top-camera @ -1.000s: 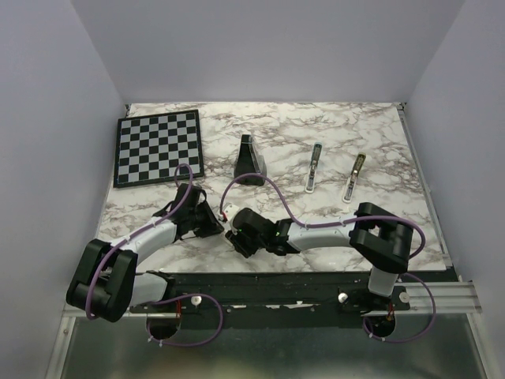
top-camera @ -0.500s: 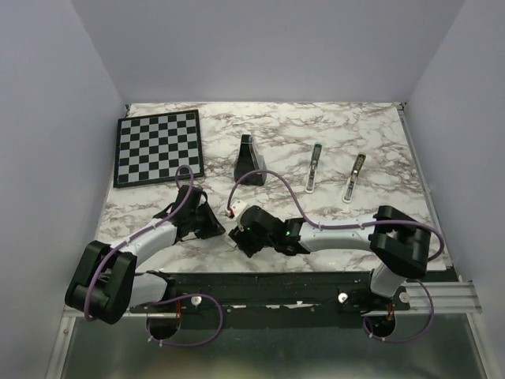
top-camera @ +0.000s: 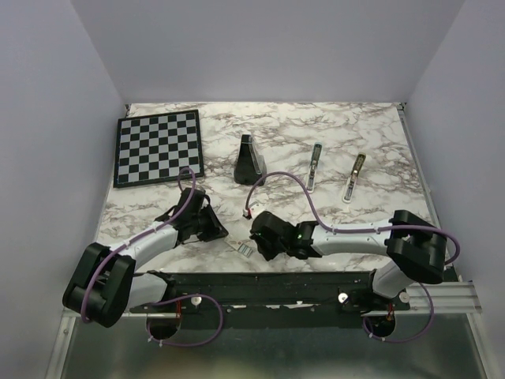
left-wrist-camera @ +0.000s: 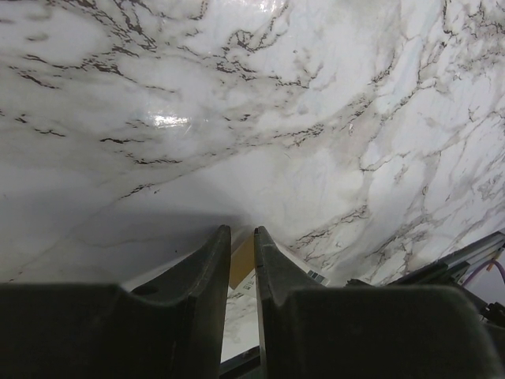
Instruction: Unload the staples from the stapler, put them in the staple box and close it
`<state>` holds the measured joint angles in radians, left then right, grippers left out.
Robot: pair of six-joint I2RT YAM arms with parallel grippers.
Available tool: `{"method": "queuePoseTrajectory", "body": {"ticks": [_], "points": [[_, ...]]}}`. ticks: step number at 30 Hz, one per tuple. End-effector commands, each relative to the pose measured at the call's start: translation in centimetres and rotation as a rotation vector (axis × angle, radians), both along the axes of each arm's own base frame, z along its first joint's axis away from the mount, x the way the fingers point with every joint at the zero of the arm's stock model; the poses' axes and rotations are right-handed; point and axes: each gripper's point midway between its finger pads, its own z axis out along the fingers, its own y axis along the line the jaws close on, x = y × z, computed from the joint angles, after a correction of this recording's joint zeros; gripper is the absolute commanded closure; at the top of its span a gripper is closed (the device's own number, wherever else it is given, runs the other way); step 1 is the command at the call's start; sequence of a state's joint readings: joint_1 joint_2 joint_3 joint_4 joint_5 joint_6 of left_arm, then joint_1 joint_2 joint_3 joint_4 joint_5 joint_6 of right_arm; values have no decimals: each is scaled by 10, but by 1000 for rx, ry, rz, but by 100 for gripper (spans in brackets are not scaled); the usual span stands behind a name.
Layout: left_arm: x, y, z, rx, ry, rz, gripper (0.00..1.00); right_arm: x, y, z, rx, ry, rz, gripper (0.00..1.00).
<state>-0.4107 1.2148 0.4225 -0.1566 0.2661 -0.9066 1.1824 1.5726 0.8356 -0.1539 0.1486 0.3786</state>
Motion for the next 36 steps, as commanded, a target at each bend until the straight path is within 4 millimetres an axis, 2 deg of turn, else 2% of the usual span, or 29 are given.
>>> {"method": "queuePoseTrajectory", "body": {"ticks": [1, 8, 17, 24, 33, 36], "points": [[-25, 15, -23, 75, 91, 2, 73, -12, -6, -14, 15, 84, -61, 92], [-27, 15, -24, 77, 95, 2, 73, -15, 5, -28, 25, 89, -77, 92], [-29, 15, -24, 68, 98, 10, 73, -10, 30, -21, 60, 39, -127, 92], [-31, 14, -25, 68, 101, 17, 73, 2, 28, -26, 63, 1, -231, 92], [-33, 12, -27, 56, 102, 19, 73, 4, 32, -29, 69, -5, -238, 92], [-33, 11, -27, 59, 102, 14, 73, 7, 39, -26, 94, -13, -237, 91]]}}
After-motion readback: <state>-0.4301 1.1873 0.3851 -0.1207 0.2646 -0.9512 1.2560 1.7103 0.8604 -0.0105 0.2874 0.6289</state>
